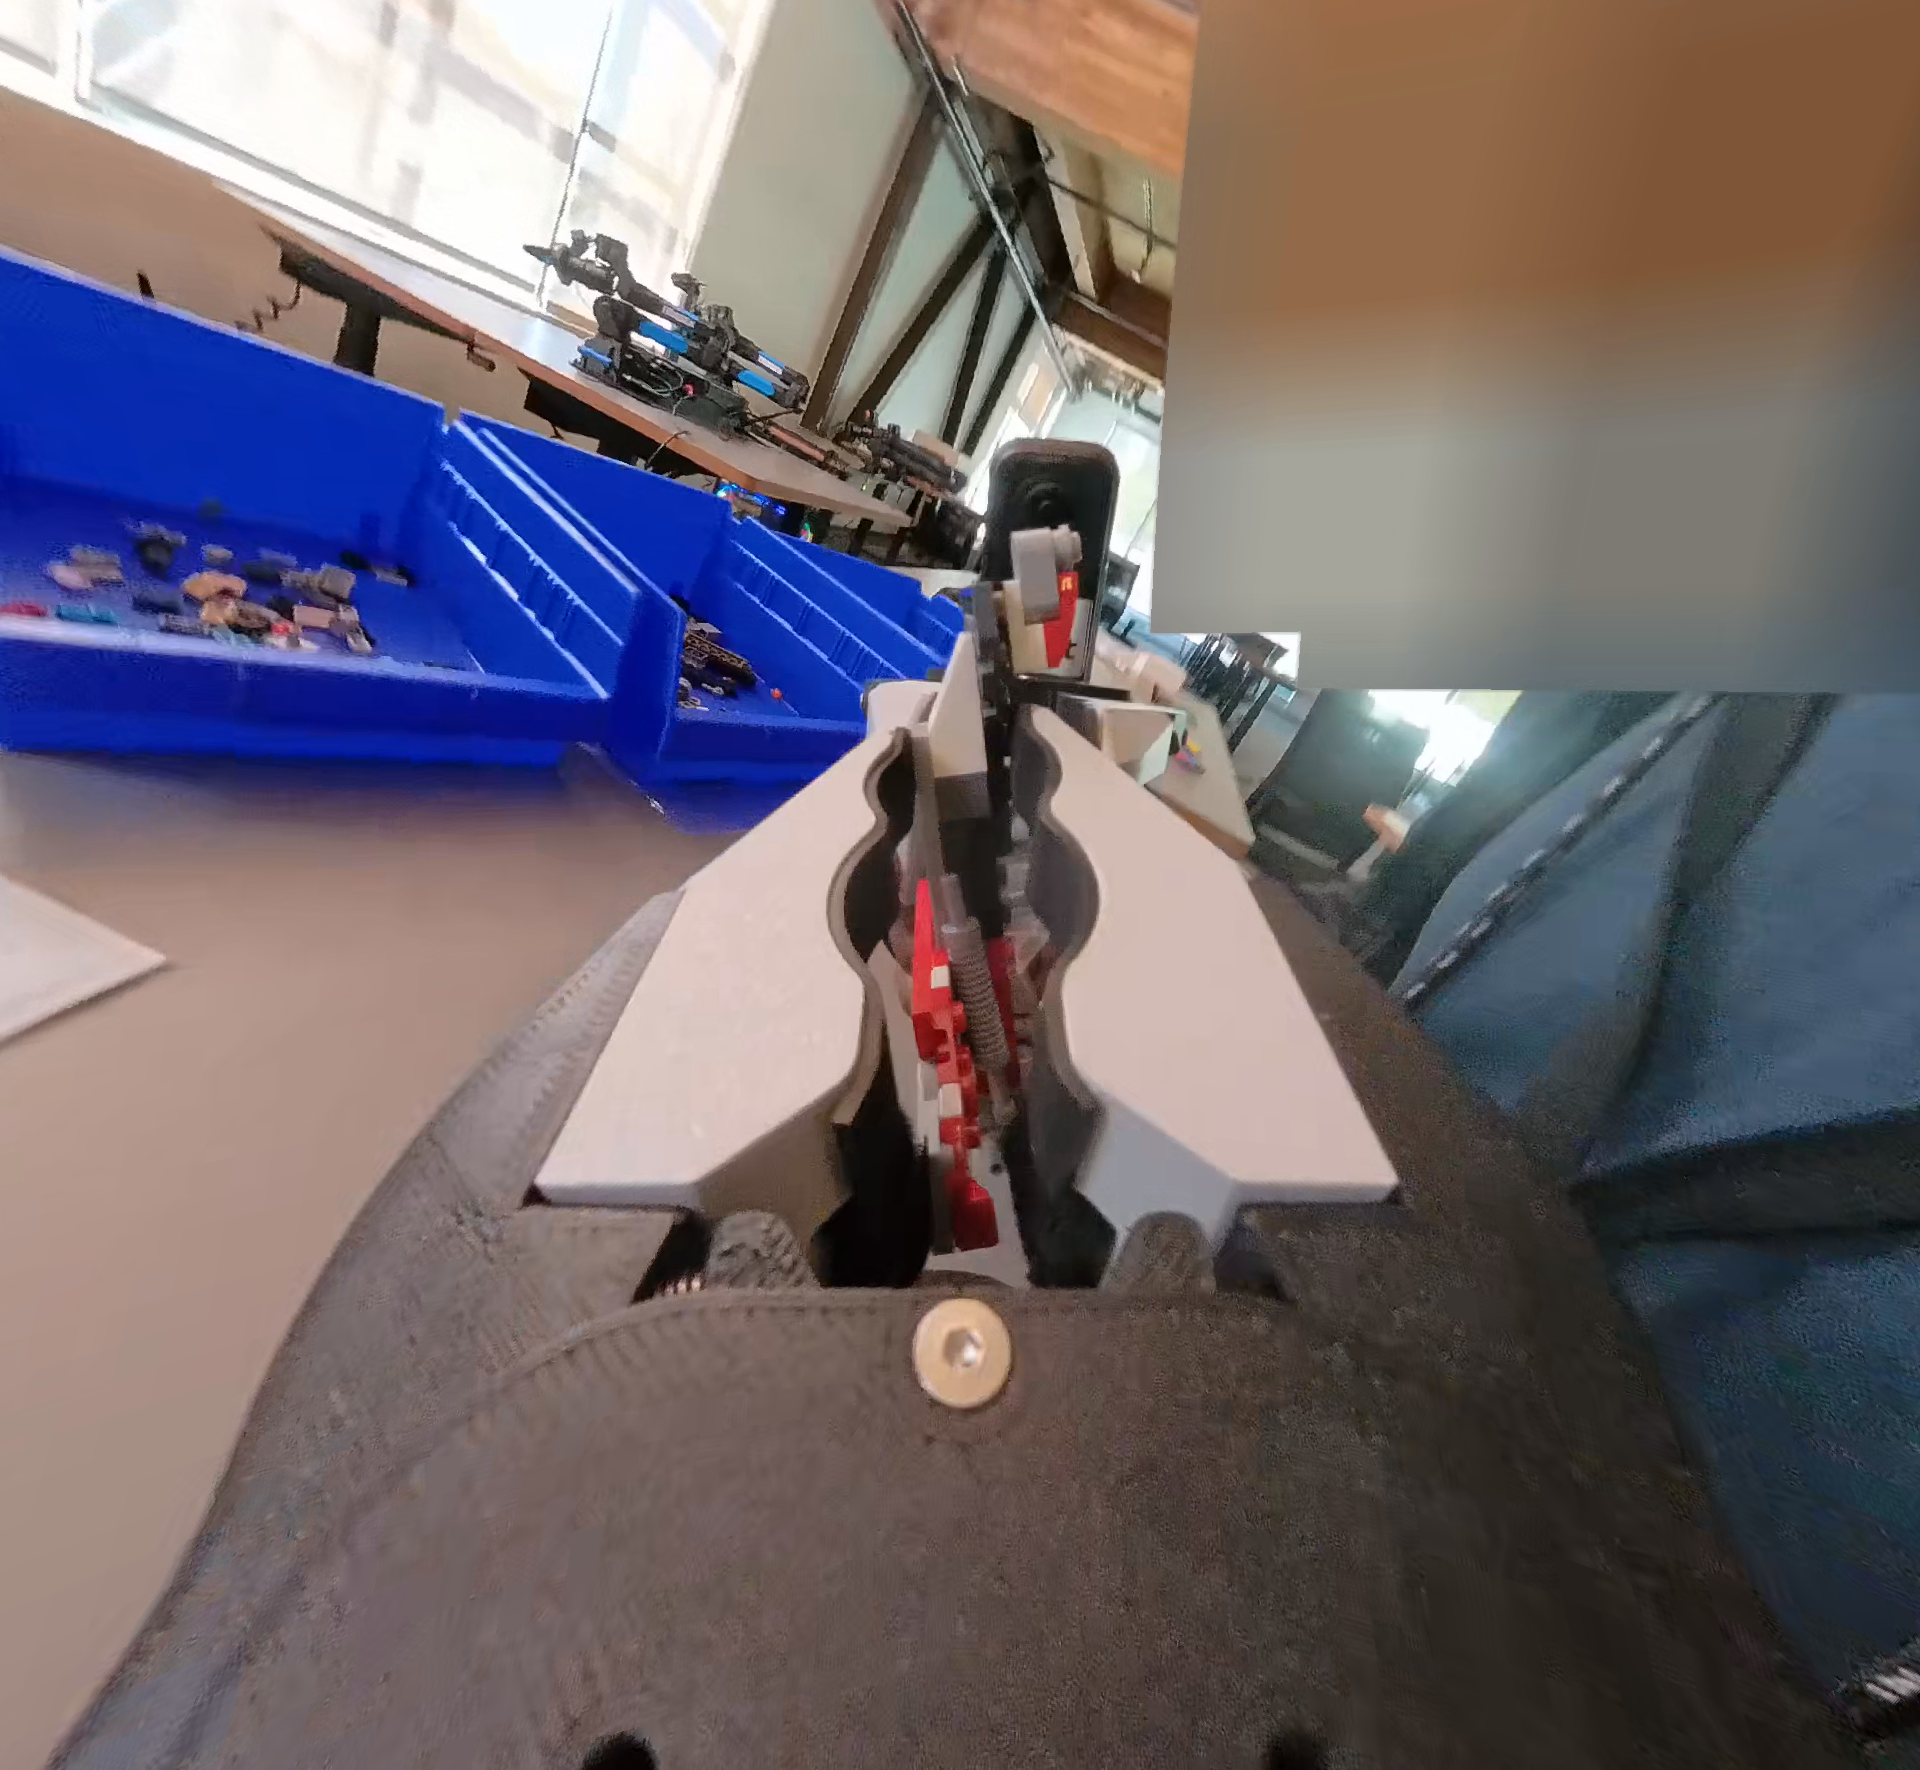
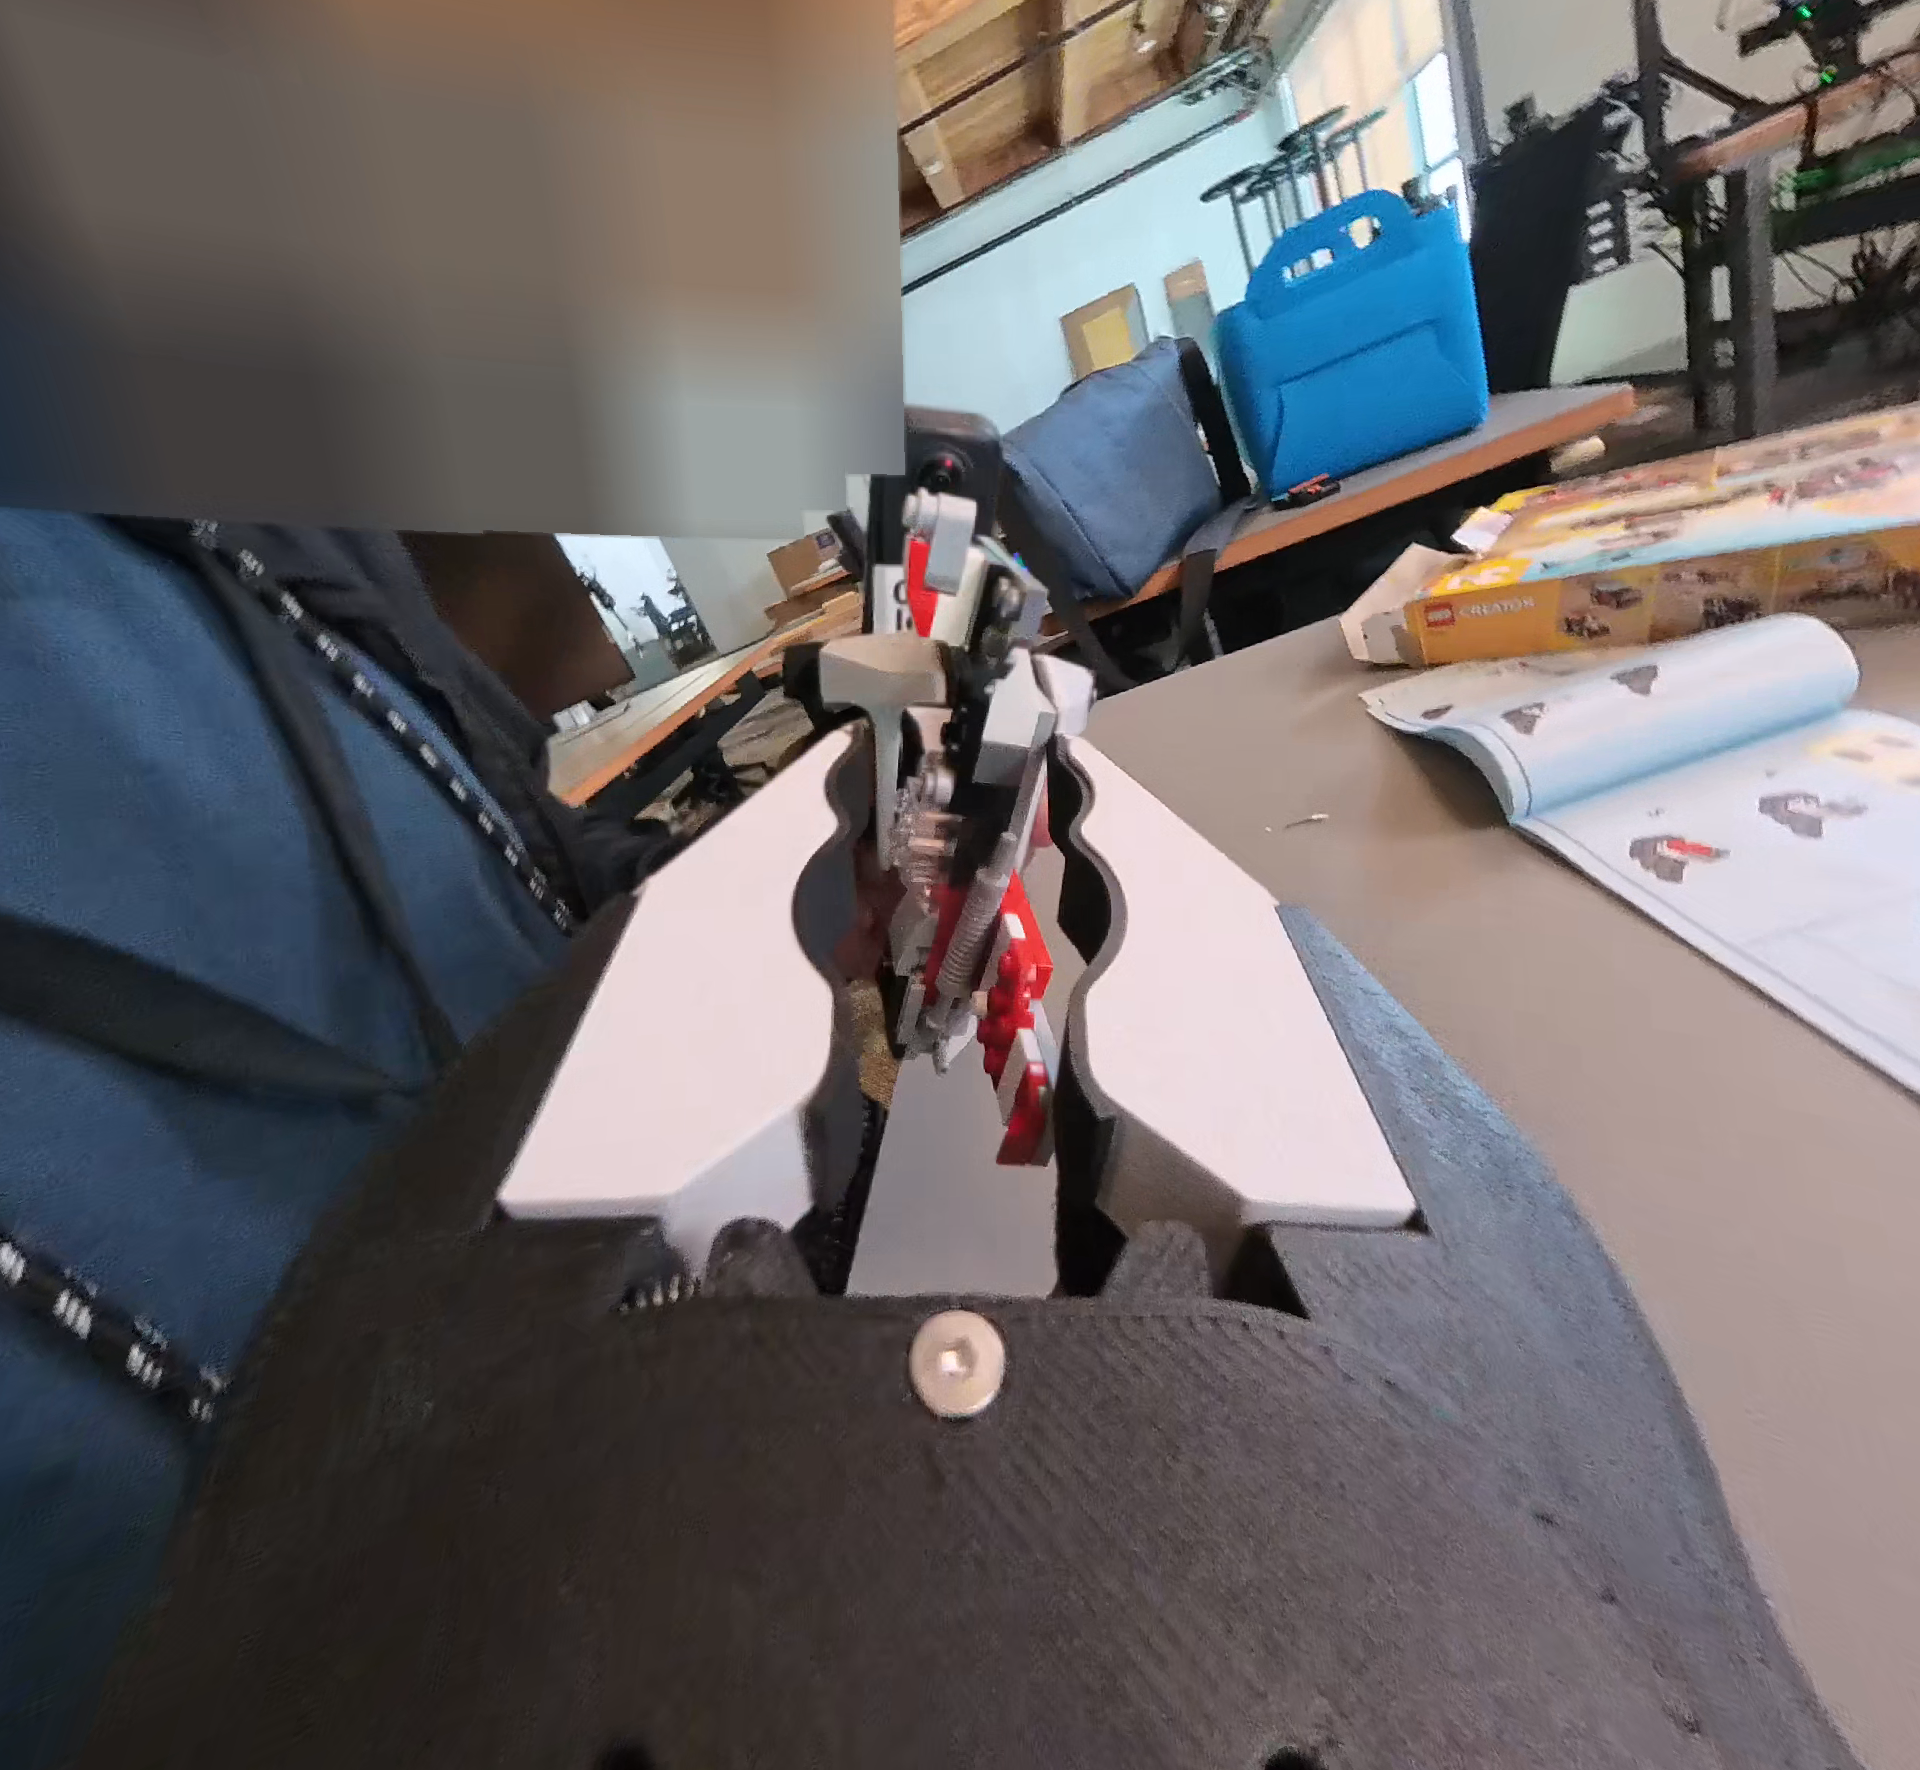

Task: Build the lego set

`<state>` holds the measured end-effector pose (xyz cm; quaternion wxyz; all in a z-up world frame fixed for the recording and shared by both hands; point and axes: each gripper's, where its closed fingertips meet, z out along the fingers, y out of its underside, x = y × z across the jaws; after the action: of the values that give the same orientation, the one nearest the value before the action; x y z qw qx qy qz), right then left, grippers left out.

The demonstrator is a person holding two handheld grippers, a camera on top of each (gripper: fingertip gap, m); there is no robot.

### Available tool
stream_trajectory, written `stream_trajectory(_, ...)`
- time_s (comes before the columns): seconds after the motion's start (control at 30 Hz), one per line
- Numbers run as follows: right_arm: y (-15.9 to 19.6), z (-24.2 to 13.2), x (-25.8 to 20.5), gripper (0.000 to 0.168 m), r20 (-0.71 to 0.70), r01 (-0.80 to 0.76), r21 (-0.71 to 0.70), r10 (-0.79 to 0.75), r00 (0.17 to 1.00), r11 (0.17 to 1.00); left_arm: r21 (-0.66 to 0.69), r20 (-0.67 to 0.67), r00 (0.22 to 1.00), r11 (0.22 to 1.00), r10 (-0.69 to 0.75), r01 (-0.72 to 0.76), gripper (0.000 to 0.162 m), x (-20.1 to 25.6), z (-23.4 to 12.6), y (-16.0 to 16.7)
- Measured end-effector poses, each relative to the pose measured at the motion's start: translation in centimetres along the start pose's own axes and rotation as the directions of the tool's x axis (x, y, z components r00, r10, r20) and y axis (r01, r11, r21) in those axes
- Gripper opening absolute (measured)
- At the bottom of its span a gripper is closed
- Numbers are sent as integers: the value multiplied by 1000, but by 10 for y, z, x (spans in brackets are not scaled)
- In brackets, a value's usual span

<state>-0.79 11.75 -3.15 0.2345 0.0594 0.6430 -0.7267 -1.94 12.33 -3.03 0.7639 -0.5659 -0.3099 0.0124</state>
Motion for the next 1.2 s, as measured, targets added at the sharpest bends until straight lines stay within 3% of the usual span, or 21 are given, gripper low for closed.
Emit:
stream_trajectory(0.27,-7,0,25,25,-66,-186,90,193,979,978,111,-34,965,959,-260,262,16,-16,-13,-4)
stream_trajectory(0.77,-5,8,26,13,-84,-210,89,217,972,974,99,-21,961,956,-275,275,17,-17,-9,5)
stream_trajectory(1.2,-5,3,26,13,-97,-192,106,203,974,976,83,15,972,969,-236,234,18,-16,-4,8)
